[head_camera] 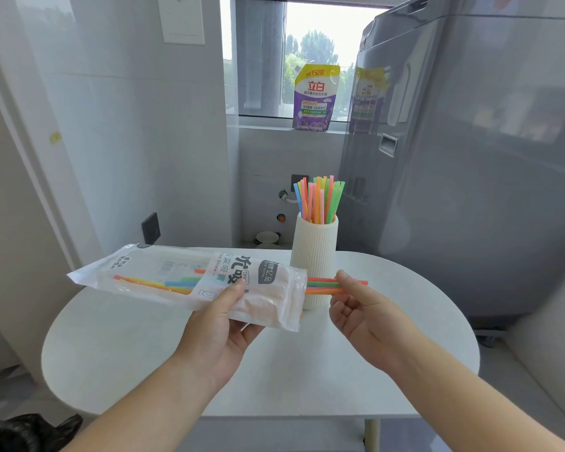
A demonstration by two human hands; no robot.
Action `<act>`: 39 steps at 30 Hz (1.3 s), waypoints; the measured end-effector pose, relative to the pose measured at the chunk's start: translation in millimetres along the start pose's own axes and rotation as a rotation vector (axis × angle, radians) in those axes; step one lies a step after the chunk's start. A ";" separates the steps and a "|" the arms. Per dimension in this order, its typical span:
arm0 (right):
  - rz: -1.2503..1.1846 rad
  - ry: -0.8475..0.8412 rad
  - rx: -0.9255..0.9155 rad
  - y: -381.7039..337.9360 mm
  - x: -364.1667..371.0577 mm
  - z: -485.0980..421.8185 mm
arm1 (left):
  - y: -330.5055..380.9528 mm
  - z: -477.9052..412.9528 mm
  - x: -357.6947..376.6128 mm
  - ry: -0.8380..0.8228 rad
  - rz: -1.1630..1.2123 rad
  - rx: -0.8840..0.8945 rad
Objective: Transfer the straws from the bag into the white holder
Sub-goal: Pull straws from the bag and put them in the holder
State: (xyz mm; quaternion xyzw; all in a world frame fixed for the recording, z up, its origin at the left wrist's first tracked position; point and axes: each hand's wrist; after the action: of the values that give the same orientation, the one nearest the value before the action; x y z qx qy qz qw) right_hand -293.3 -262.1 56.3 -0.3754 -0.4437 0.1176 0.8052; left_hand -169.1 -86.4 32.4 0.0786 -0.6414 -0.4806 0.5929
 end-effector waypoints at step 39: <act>0.528 0.242 -0.642 -73.0 16.6 6.9 | 10.5 -2.9 0.0 0.054 0.146 -0.044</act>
State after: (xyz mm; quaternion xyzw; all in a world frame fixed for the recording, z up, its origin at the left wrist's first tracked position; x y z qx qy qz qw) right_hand -299.7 -300.4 120.8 -0.7186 -0.2490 0.1306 0.6360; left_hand -161.7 -82.5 39.4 0.0314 -0.6184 -0.4476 0.6451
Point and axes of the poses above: each hand's wrist, its own z-axis away from the middle knuckle, its own x-axis out of the palm, y = z × x, and after that the axes turned 2 degrees about x, right-handed
